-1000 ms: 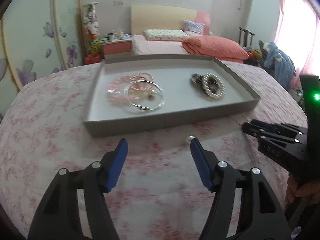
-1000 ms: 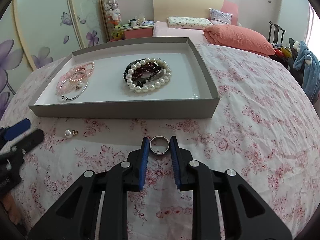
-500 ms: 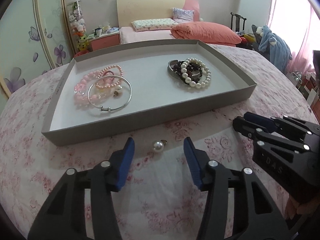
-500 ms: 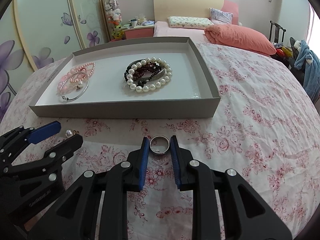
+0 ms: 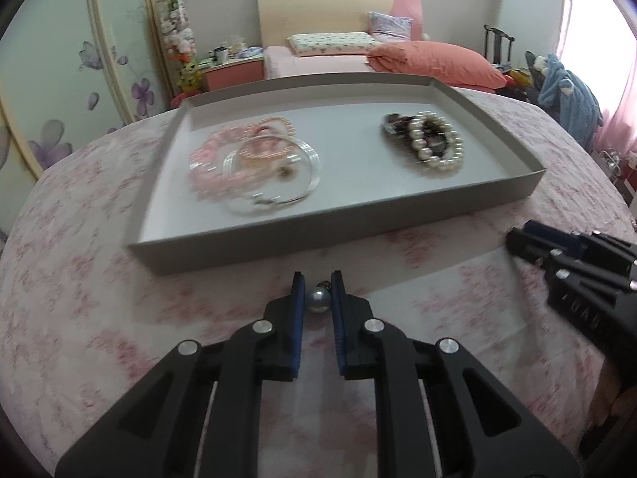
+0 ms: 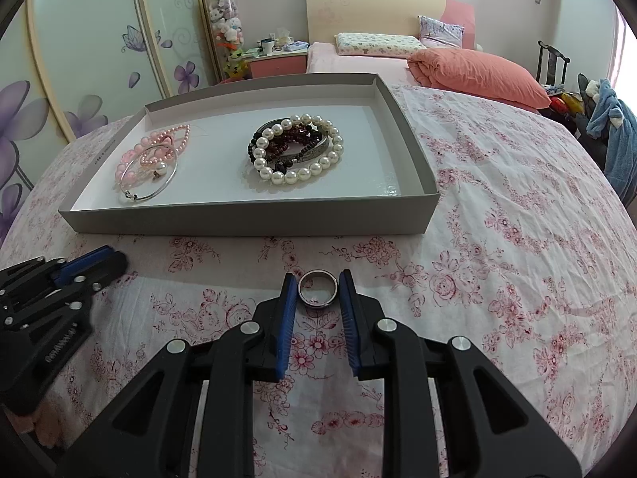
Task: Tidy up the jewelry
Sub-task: 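Grasp the silver ring with the right gripper while the left grasps the other pearl earring, then carry the ring and earring into the grey tray and open both grippers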
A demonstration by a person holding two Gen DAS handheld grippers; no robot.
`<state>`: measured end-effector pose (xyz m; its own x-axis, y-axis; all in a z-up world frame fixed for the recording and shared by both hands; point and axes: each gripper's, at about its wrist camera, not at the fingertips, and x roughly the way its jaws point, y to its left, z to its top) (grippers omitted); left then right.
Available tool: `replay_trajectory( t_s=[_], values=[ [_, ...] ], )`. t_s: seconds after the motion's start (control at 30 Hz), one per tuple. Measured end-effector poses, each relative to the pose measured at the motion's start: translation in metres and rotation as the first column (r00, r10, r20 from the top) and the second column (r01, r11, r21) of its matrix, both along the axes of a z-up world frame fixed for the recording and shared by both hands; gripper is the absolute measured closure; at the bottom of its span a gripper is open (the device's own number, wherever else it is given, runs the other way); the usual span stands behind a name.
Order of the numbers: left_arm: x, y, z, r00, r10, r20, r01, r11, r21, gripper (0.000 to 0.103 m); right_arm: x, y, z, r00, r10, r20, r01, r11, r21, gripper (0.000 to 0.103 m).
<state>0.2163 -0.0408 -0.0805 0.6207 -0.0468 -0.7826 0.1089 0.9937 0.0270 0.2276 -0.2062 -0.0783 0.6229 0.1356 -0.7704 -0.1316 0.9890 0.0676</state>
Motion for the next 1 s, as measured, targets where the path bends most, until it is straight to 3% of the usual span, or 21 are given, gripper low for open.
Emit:
replay_trajectory(
  t_s=[0.2, 1.0],
  values=[
    [-0.005, 0.026, 0.001, 0.999, 0.052, 0.001, -0.052, 0.999, 0.004, 0.089, 0.0, 0.002, 0.0, 1.0, 0.01, 0.0, -0.01, 1.0, -0.003, 0.08],
    [-0.022, 0.04, 0.003, 0.994, 0.105, 0.001, -0.105, 0.994, -0.028, 0.089, -0.014, -0.001, 0.001, 1.0, 0.029, -0.001, -0.029, 0.998, 0.054, 0.08]
  ],
)
